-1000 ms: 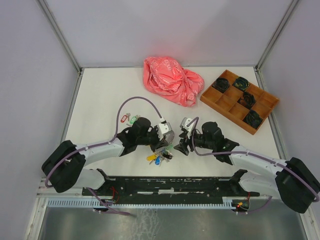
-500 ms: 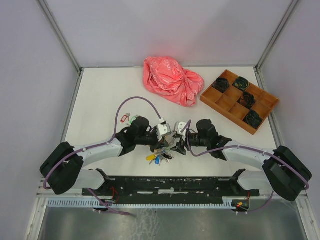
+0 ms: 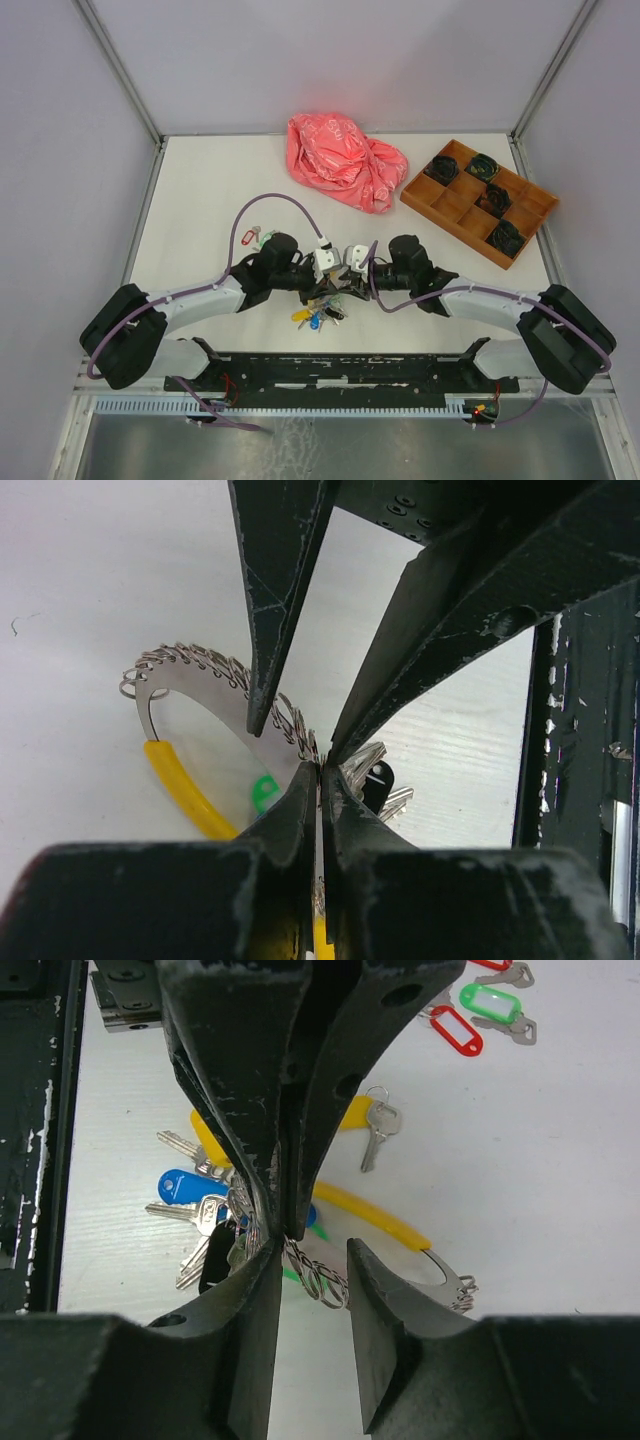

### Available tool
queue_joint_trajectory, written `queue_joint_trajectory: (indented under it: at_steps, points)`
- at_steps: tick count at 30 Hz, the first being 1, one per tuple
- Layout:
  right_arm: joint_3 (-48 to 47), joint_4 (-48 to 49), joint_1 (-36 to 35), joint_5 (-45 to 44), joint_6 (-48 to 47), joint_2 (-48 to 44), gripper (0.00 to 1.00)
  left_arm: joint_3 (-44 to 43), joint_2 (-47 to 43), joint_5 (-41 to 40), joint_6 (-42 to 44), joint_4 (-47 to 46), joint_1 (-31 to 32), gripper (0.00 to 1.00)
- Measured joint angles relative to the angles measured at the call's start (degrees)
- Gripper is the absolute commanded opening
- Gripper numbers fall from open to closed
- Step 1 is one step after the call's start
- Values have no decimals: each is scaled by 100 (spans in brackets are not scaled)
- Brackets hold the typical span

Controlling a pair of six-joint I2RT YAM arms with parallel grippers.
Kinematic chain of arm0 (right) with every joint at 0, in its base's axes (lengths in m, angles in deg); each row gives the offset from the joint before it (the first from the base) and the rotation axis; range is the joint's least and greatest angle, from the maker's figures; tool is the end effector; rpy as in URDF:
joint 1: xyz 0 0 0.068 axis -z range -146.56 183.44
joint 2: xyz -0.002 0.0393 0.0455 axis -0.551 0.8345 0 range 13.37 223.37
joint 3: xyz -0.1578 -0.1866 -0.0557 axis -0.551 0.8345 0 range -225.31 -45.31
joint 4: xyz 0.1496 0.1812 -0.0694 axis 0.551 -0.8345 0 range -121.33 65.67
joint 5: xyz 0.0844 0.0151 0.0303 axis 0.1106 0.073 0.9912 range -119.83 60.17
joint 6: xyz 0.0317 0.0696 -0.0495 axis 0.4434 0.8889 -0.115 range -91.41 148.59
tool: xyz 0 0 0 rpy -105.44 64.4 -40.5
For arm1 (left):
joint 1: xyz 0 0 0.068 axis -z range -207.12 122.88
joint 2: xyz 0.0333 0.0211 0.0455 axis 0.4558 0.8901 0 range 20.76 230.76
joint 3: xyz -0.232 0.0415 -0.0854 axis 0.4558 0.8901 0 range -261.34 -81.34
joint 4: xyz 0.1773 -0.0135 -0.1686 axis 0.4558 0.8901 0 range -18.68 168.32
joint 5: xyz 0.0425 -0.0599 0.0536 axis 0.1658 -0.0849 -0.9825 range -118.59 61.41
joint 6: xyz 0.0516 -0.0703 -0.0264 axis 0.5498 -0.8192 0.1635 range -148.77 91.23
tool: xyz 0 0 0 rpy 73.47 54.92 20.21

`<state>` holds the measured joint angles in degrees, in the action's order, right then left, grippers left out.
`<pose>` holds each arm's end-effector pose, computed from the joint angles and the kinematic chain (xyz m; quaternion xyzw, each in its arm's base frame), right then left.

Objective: Put the keys on the keyring

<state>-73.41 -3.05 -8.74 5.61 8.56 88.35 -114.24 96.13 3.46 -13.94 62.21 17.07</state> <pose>0.1783 0.2254 0.1606 -0.5553 0.6064 0.3502 0.4486 0.1757 -0.2311 0.1588 0.5307 0.6719 -0.3507 0.3794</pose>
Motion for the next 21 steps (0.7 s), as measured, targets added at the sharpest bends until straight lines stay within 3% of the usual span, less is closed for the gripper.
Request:
queue_joint_trajectory:
  at_steps: [13, 21]
  points:
    - [-214, -291, 24, 219, -155, 245, 24, 42, -2, 11, 4, 52, -72, 3]
    - [-223, -186, 33, 341, -146, 459, 27, 103, 2, 9, -2, 131, -105, 3]
